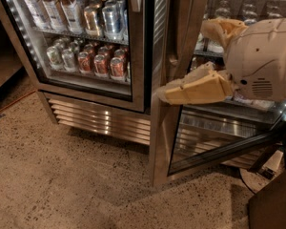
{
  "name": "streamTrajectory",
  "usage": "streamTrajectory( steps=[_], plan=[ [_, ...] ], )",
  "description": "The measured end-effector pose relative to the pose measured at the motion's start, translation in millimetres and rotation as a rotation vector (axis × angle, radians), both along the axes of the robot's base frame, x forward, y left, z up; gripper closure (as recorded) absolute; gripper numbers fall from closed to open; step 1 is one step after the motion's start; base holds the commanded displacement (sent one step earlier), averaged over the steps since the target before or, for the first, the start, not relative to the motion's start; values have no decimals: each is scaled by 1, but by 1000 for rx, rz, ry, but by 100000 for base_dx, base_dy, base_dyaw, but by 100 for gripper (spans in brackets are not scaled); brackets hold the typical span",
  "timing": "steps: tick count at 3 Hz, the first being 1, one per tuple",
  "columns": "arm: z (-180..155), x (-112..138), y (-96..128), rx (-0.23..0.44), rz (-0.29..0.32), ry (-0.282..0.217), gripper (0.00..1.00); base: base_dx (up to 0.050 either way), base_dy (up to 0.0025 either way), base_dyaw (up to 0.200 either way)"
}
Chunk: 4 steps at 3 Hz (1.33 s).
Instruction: Open right fridge door
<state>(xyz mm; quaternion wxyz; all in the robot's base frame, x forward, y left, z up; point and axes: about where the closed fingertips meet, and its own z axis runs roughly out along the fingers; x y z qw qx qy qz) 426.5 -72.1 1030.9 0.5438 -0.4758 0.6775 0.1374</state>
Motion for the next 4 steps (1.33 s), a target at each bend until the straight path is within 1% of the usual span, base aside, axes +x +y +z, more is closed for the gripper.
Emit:
streamTrajectory(
  steps=[1, 2, 3, 4],
  plan=[
    [1, 0, 0, -1, 1, -1, 0, 0, 0, 0],
    [2, -5, 3, 1, 5, -13, 0, 0, 0, 0],
    [-3, -19, 5, 14, 11, -32, 0, 0, 0, 0],
    [-9, -58, 14, 43, 30, -108, 0, 0, 0, 0]
  ],
)
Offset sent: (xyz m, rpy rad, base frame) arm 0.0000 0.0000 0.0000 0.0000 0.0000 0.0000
